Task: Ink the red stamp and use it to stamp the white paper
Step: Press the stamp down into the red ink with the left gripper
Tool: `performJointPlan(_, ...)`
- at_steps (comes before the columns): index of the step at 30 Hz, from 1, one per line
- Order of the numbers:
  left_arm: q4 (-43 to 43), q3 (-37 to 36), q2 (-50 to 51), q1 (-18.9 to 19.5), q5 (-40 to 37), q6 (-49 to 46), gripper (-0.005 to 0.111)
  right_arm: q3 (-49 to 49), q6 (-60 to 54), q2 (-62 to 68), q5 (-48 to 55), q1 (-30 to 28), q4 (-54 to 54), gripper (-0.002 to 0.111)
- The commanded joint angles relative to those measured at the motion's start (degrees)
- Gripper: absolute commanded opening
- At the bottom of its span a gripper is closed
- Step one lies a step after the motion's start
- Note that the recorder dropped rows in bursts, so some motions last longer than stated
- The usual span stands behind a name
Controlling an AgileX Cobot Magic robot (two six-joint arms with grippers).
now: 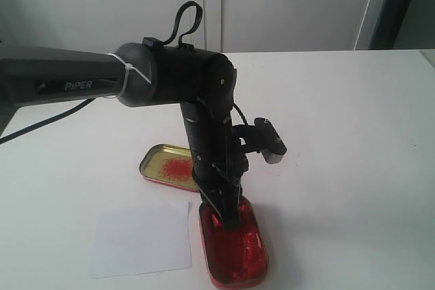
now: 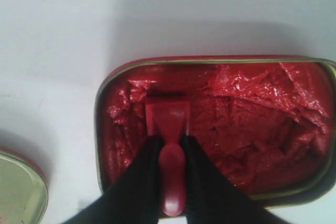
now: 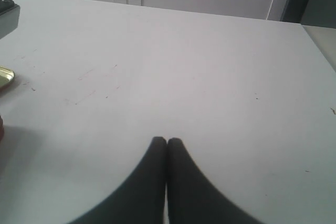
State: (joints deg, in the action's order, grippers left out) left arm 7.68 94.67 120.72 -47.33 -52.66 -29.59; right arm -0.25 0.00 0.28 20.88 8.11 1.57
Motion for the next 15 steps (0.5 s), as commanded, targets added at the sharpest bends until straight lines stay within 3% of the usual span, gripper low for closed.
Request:
performJointPlan(1, -0.6, 0.0, 0.2, -0.2, -2.9, 0.3, 0.0, 0.2, 0.0, -0.3, -1.0, -0.3, 0.2, 0.0)
performJointPlan(15, -1.5, 0.7, -2.7, -0.2, 0.9, 1.6, 0.0, 0.2, 0.0, -0.3, -1.0, -0.3, 0.2, 0.0)
